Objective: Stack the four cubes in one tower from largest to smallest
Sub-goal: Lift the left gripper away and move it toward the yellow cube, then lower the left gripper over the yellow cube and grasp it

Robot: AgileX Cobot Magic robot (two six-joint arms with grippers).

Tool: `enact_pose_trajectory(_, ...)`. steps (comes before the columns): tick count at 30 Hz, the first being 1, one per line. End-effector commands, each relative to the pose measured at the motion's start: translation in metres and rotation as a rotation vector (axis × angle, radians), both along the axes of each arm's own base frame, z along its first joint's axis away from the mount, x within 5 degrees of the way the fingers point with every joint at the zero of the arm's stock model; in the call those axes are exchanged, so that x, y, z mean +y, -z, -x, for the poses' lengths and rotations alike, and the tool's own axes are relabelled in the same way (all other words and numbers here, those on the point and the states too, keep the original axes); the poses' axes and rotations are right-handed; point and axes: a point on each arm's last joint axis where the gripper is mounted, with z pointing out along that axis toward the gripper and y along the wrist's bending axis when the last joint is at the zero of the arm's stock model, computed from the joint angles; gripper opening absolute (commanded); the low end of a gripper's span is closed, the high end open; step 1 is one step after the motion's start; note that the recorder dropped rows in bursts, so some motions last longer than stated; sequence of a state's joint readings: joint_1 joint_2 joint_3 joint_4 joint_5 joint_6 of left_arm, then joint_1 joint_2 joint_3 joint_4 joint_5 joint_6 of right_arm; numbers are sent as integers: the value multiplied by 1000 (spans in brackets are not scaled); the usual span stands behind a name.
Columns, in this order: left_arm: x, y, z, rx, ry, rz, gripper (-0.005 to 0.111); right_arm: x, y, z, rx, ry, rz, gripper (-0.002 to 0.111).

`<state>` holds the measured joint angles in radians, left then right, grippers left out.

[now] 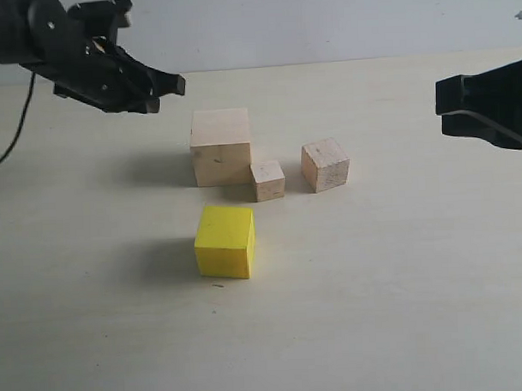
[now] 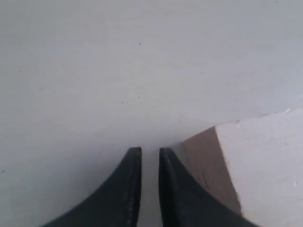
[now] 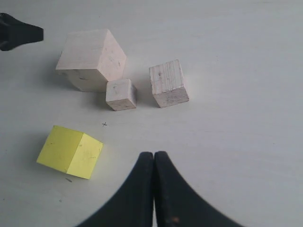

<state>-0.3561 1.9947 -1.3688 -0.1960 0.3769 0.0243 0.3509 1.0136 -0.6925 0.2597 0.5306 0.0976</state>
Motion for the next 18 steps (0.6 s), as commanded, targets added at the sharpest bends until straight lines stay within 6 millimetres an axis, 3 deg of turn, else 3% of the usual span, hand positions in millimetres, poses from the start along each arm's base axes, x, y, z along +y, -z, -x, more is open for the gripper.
enact_pose_trajectory(1,-6,-24,45,31,26,22,16,1,-2,-1,-14,-10,9,0)
enact_pose_trajectory(4,-17,-29,96,36,46,62,16,1,-2,-1,-14,-10,9,0)
enact_pose_trajectory(7,-34,-34,130,56,116,75,16,1,-2,-1,-17,-11,10,0)
enact_pose_trajectory(12,-55,-30,152,134,171,63,16,-3,0,0,-23,-35,86,0)
enact_pose_trajectory(18,-56,-25,162,224,169,15,16,-11,-2,6,-39,-63,203,0)
